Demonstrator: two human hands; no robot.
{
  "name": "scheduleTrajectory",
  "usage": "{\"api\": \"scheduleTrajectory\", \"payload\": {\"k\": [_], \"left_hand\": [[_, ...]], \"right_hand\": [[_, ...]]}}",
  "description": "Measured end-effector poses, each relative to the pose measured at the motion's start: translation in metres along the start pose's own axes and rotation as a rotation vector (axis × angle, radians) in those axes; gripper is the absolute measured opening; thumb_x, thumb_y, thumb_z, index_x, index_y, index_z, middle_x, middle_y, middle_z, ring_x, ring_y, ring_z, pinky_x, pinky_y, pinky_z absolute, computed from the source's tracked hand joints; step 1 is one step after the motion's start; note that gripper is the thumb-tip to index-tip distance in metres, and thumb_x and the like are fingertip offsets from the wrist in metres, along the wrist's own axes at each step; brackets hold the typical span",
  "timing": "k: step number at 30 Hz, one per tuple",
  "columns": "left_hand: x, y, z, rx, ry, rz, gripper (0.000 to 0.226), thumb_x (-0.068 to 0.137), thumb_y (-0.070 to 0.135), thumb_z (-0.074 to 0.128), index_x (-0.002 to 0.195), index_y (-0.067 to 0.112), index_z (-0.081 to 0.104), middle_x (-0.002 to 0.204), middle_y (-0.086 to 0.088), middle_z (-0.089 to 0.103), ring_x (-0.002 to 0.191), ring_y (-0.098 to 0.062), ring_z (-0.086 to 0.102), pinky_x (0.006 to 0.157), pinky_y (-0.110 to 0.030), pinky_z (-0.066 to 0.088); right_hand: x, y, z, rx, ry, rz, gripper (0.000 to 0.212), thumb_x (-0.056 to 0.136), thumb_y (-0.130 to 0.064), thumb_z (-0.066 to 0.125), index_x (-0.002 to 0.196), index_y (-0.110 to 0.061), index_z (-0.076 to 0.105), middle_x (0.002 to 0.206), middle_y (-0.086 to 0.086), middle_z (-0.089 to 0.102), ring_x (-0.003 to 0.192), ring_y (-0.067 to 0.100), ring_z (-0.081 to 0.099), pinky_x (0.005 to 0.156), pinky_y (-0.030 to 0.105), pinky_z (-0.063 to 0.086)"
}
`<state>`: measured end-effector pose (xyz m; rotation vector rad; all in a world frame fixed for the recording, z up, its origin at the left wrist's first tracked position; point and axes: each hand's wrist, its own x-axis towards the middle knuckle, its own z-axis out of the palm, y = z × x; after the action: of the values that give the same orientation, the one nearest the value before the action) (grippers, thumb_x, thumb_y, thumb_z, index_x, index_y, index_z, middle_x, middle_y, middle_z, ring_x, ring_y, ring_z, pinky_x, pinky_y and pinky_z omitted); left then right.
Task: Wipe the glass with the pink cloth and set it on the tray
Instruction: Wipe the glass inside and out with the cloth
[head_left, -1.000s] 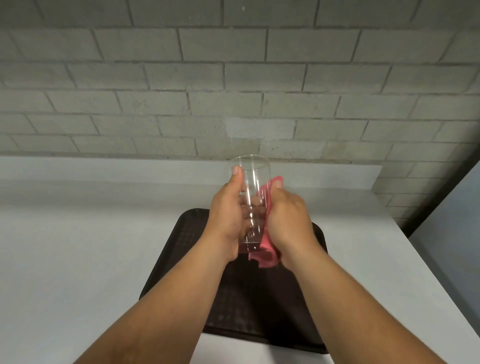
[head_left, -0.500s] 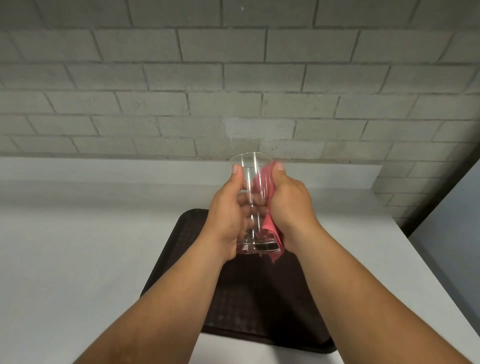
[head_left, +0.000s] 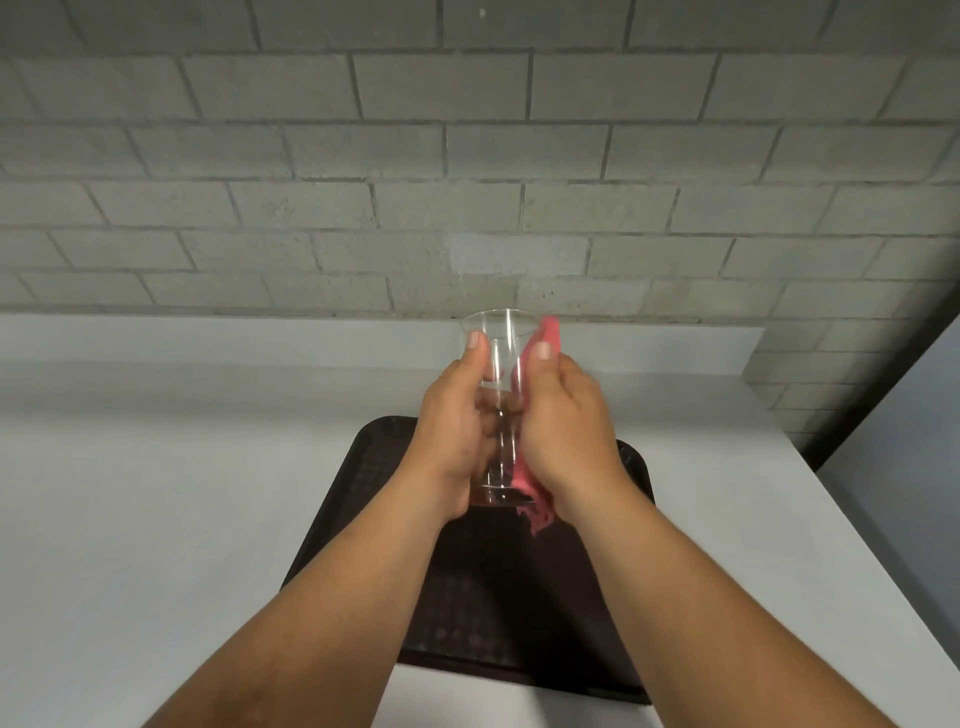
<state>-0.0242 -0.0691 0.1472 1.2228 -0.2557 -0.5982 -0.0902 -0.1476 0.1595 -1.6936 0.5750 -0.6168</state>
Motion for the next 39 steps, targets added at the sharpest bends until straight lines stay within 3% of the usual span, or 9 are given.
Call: {"api": "scheduleTrajectory", "payload": {"k": [6, 14, 18, 22, 25, 28, 33, 37, 39], "left_hand": [[0.0, -0.006, 0.002, 0.113, 0.07, 0.037, 0.061, 0.096, 0.071, 0.056, 0.095, 0.012, 0.069, 0.076, -0.005, 0.073, 0.06, -0.017, 0.073, 0.054, -0.034, 0.06], [-0.003, -0.01, 0.016, 0.264, 0.202, 0.039, 0.065, 0.087, 0.085, 0.042, 0.105, 0.027, 0.067, 0.112, 0.001, 0.078, 0.104, -0.02, 0.076, 0.09, -0.047, 0.063], [-0.001, -0.011, 0.019, 0.203, 0.194, 0.016, 0.07, 0.092, 0.079, 0.054, 0.114, 0.014, 0.067, 0.104, -0.004, 0.078, 0.093, -0.016, 0.079, 0.074, -0.036, 0.064], [0.0, -0.005, 0.015, 0.046, 0.107, -0.015, 0.065, 0.1, 0.069, 0.053, 0.073, 0.016, 0.08, 0.064, -0.001, 0.075, 0.049, -0.01, 0.072, 0.045, -0.024, 0.056], [0.006, 0.002, 0.01, -0.04, 0.135, -0.085, 0.073, 0.095, 0.077, 0.054, 0.099, 0.009, 0.08, 0.077, -0.008, 0.08, 0.057, -0.02, 0.076, 0.046, -0.03, 0.059], [0.013, 0.005, 0.009, 0.035, 0.223, -0.06, 0.066, 0.099, 0.075, 0.049, 0.114, 0.014, 0.068, 0.079, -0.004, 0.084, 0.065, -0.017, 0.08, 0.048, -0.027, 0.06], [0.01, 0.005, 0.008, 0.118, 0.182, 0.013, 0.072, 0.101, 0.073, 0.046, 0.117, 0.008, 0.072, 0.121, -0.025, 0.077, 0.111, -0.037, 0.077, 0.097, -0.05, 0.062], [0.008, 0.003, 0.007, 0.056, 0.089, 0.032, 0.065, 0.103, 0.069, 0.047, 0.104, 0.014, 0.081, 0.095, -0.014, 0.082, 0.078, -0.024, 0.081, 0.059, -0.033, 0.061], [0.008, 0.003, 0.006, 0.002, 0.031, 0.045, 0.064, 0.102, 0.07, 0.046, 0.086, 0.023, 0.086, 0.081, -0.007, 0.079, 0.063, -0.018, 0.075, 0.052, -0.029, 0.058]], "right_hand": [[0.012, 0.007, -0.004, 0.183, -0.026, 0.187, 0.06, 0.103, -0.06, 0.031, 0.094, -0.021, 0.076, 0.091, 0.009, 0.08, 0.088, 0.027, 0.078, 0.09, 0.053, 0.06], [0.011, 0.005, 0.001, -0.244, 0.143, -0.089, 0.055, 0.104, -0.055, 0.025, 0.112, -0.018, 0.065, 0.092, -0.005, 0.068, 0.091, 0.019, 0.064, 0.073, 0.034, 0.042], [0.014, 0.002, 0.001, -0.256, 0.097, -0.069, 0.061, 0.103, -0.058, 0.023, 0.118, -0.018, 0.066, 0.103, -0.001, 0.069, 0.101, 0.024, 0.066, 0.083, 0.038, 0.048], [0.026, -0.002, -0.009, 0.099, -0.02, 0.263, 0.063, 0.105, -0.056, 0.03, 0.103, -0.011, 0.073, 0.09, 0.013, 0.079, 0.087, 0.032, 0.076, 0.086, 0.049, 0.061], [0.012, 0.006, -0.011, 0.204, -0.12, 0.319, 0.058, 0.106, -0.055, 0.032, 0.1, -0.017, 0.075, 0.082, 0.008, 0.082, 0.078, 0.024, 0.08, 0.073, 0.04, 0.062], [-0.015, 0.014, -0.003, -0.049, -0.116, 0.046, 0.051, 0.106, -0.055, 0.027, 0.128, -0.032, 0.066, 0.116, -0.003, 0.077, 0.11, 0.014, 0.072, 0.095, 0.034, 0.054], [-0.023, 0.007, 0.009, -0.363, -0.072, -0.192, 0.069, 0.107, -0.045, 0.031, 0.165, -0.017, 0.006, 0.171, 0.006, 0.025, 0.157, 0.021, 0.022, 0.124, 0.036, 0.026], [0.006, -0.011, -0.001, -0.189, 0.051, -0.104, 0.052, 0.106, -0.052, 0.03, 0.139, -0.02, 0.054, 0.105, -0.009, 0.066, 0.097, 0.006, 0.064, 0.08, 0.015, 0.048], [0.019, -0.014, -0.007, -0.006, 0.014, 0.038, 0.058, 0.104, -0.058, 0.028, 0.106, -0.023, 0.074, 0.084, -0.003, 0.073, 0.079, 0.014, 0.071, 0.076, 0.028, 0.055]]}}
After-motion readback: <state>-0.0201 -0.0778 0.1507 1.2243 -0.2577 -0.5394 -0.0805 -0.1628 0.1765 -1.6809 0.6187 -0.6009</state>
